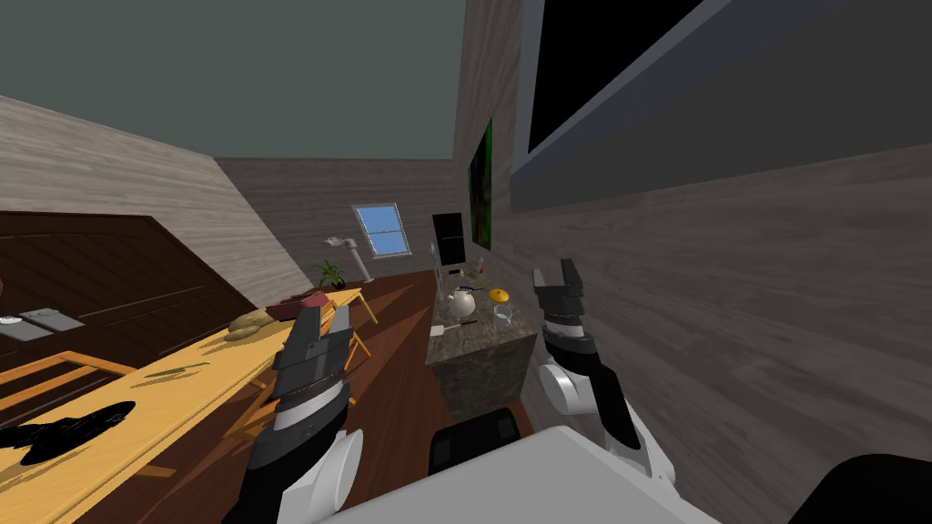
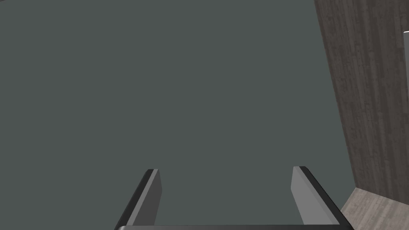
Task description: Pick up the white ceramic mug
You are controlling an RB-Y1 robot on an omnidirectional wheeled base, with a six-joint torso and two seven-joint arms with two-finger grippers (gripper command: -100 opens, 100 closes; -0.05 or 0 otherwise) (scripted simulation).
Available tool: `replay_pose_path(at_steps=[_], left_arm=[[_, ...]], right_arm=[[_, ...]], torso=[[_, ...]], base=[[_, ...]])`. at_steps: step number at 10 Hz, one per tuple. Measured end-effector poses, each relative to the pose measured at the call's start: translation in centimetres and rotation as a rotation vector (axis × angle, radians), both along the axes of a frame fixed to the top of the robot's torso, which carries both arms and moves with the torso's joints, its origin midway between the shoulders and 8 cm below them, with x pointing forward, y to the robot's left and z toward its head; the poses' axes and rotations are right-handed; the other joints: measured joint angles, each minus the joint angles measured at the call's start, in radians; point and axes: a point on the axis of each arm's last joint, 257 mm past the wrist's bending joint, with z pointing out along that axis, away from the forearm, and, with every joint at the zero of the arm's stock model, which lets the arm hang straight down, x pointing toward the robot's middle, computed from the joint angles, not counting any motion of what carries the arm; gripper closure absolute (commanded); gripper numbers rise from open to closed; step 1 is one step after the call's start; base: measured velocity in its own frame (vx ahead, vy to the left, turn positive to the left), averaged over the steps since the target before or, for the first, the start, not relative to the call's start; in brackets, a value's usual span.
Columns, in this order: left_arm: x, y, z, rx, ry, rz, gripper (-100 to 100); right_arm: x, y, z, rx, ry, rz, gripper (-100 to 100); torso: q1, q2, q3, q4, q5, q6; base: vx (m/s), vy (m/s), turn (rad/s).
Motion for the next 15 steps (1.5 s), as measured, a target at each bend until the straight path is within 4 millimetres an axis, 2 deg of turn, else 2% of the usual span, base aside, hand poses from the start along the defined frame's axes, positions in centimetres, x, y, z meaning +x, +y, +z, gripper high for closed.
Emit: replay_pose_path(at_steps=[6,10,14,15], left_arm=[[0.0,0.0,0.0,0.0,0.0,0.0,0],[0.0,0.0,0.0,0.0,0.0,0.0,0],[0.0,0.0,0.0,0.0,0.0,0.0,0],[0.0,0.0,0.0,0.0,0.0,0.0,0]], right_arm=[[1.8,2.6,-2.0,-0.229,0.102,-0.017,-100],[3.8,4.6,-5.5,-0.471,0.205,-0.053,-100],[5.0,5.8,-9.4,-0.702,0.286,-0.095,-100],[5.3,5.9,-9.9,-0.744,0.296,-0.102,-100]], torso=[[0.0,0.0,0.0,0.0,0.0,0.0],[0.0,0.0,0.0,0.0,0.0,0.0],[0.001,0.0,0.0,0.0,0.0,0.0],[0.001,0.0,0.0,0.0,0.0,0.0]], base=[[-0.005,0.001,-0.026],[-0.006,0.01,-0.012],[-0.004,0.014,0.005],[-0.003,0.017,0.012]])
